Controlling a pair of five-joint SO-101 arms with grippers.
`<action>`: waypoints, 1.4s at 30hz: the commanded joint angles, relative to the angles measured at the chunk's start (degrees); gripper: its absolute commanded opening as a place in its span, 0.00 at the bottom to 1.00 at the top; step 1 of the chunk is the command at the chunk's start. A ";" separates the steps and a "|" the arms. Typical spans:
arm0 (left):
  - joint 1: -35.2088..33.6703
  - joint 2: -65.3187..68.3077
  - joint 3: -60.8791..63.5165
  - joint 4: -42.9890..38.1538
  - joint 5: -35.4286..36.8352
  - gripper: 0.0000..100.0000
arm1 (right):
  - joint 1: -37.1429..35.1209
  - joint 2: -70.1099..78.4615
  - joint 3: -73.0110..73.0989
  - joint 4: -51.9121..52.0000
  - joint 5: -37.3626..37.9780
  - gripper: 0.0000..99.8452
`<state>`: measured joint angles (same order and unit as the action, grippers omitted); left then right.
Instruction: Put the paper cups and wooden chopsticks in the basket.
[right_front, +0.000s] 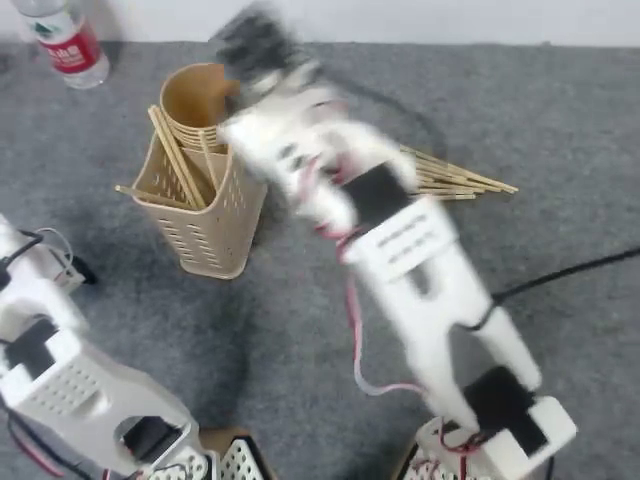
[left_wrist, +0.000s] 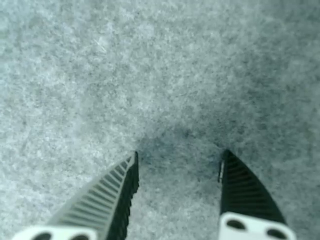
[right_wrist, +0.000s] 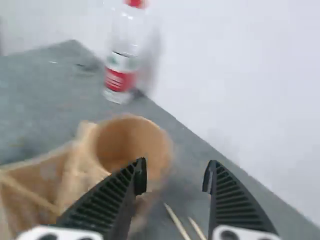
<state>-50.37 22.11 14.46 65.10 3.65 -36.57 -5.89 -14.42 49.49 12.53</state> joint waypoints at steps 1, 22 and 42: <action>0.70 -0.09 1.45 0.26 0.18 0.27 | 13.76 -1.89 -0.70 4.70 4.13 0.19; 0.88 0.00 1.45 0.18 0.18 0.27 | 33.71 52.35 -26.81 11.03 40.70 0.19; 0.79 0.00 1.45 0.18 0.26 0.27 | 31.69 81.71 -68.04 38.02 50.29 0.19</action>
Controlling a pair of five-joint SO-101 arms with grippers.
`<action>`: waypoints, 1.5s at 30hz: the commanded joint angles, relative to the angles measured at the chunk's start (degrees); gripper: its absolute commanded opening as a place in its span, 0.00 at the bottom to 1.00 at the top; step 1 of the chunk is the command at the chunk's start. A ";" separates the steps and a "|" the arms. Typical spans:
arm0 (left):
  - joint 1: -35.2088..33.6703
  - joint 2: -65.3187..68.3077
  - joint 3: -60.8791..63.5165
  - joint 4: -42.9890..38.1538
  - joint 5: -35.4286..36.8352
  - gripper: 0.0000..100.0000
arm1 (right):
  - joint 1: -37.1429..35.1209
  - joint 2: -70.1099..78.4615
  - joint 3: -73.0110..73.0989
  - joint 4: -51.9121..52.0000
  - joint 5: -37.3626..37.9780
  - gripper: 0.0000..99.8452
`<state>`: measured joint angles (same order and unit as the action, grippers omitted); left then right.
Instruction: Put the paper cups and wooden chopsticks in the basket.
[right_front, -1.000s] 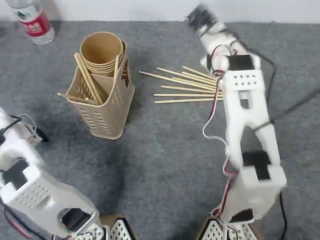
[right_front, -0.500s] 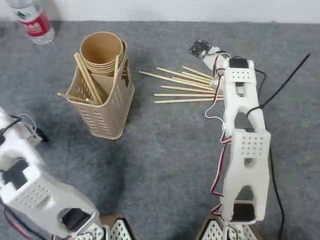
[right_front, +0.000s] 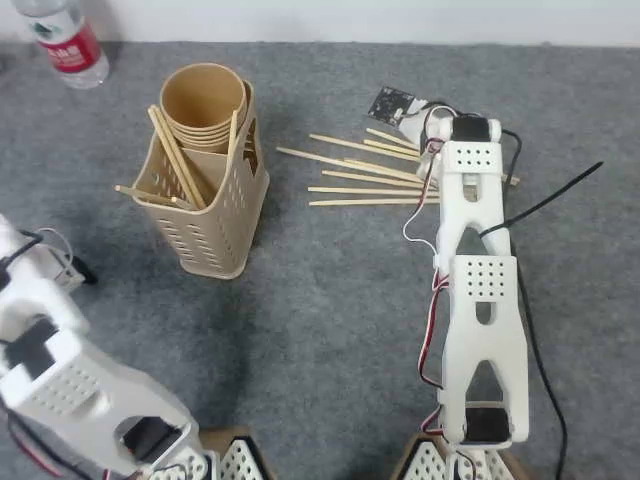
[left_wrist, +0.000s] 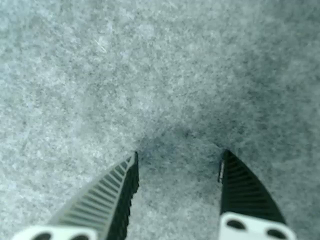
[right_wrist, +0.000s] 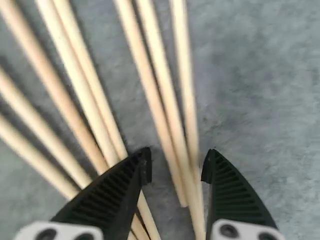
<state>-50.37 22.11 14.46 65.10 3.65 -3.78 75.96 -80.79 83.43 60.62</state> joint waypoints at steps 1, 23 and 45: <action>0.79 0.00 1.45 0.18 0.26 0.27 | -1.19 -0.13 -1.67 5.76 3.16 0.19; 0.79 -0.09 1.45 0.26 0.26 0.27 | -2.51 -0.22 -7.21 19.47 14.15 0.01; 0.88 0.00 1.45 0.18 0.26 0.27 | -6.11 -42.24 -14.77 19.74 -16.88 0.01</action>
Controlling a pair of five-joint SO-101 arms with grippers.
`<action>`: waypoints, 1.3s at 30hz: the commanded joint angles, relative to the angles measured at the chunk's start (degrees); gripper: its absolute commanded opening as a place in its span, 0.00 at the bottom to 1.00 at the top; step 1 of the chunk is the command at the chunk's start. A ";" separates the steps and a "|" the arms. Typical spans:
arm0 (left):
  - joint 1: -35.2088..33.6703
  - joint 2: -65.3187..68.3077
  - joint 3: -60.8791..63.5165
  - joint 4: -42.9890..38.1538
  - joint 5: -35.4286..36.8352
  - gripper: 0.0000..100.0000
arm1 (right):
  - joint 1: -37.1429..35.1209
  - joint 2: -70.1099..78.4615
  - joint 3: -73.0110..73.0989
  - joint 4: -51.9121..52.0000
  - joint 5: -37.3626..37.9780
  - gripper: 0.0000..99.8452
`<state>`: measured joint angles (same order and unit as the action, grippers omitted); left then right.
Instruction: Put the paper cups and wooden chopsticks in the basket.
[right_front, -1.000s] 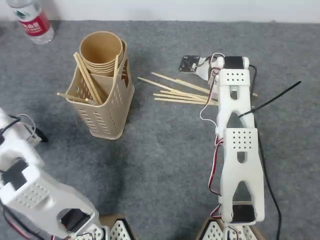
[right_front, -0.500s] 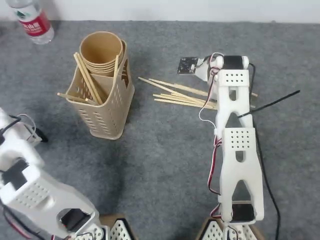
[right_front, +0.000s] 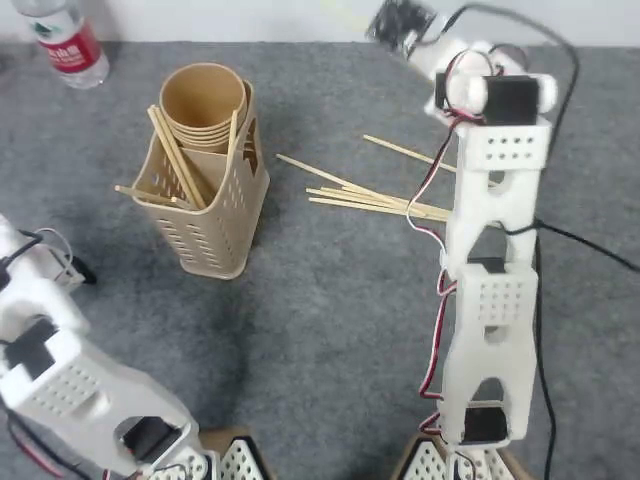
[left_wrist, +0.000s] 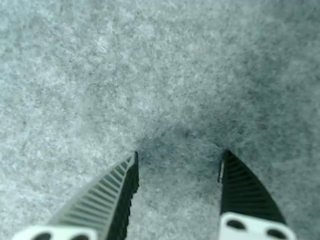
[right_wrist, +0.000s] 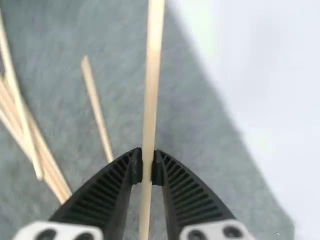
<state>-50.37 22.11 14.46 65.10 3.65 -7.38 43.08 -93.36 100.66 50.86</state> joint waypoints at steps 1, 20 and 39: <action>0.88 0.00 1.45 0.18 0.26 0.27 | -3.74 -11.30 -2.20 2.51 -10.11 0.01; 0.62 0.09 1.45 0.26 0.26 0.27 | -38.20 -29.76 10.81 2.59 -54.51 0.01; 0.62 0.09 1.45 0.26 0.26 0.27 | -46.81 -57.45 31.82 2.33 -53.01 0.01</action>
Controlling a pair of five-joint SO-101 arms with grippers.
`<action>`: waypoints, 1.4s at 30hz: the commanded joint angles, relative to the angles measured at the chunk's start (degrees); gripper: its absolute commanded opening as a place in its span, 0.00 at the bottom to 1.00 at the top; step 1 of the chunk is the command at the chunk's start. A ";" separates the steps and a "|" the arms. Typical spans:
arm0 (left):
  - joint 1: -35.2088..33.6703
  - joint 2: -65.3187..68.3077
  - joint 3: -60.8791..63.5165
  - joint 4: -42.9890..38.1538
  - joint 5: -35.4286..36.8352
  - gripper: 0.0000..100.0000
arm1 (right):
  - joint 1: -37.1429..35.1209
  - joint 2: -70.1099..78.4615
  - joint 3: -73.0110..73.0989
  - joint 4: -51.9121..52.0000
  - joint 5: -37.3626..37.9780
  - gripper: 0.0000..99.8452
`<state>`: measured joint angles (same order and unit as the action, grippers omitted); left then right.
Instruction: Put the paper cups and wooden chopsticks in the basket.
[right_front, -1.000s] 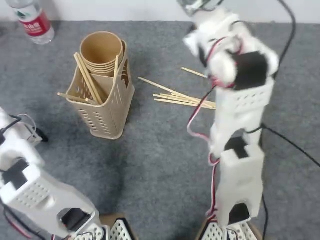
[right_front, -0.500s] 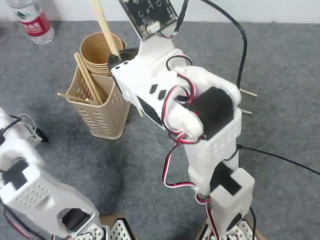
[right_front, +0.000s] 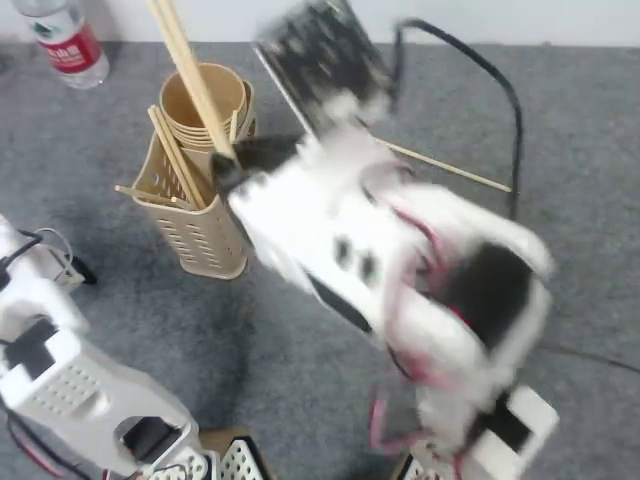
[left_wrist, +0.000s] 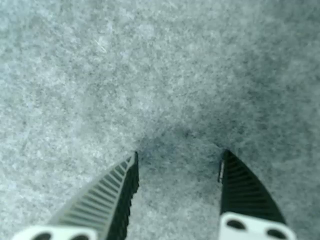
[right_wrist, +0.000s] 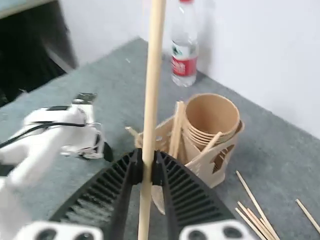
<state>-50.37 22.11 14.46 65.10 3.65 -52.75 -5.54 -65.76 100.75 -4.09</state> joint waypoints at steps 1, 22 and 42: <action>0.70 0.00 1.45 0.26 0.26 0.27 | -1.45 -11.56 7.30 2.15 1.93 0.01; 0.53 -0.09 1.45 0.00 2.46 0.27 | 4.97 -27.47 95.56 -97.45 23.21 0.01; 0.79 -0.09 1.54 0.00 2.64 0.27 | 0.57 -1.54 78.24 -115.82 20.57 0.01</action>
<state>-50.37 21.85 14.81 65.10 5.85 -50.20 -5.80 18.64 -13.45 16.75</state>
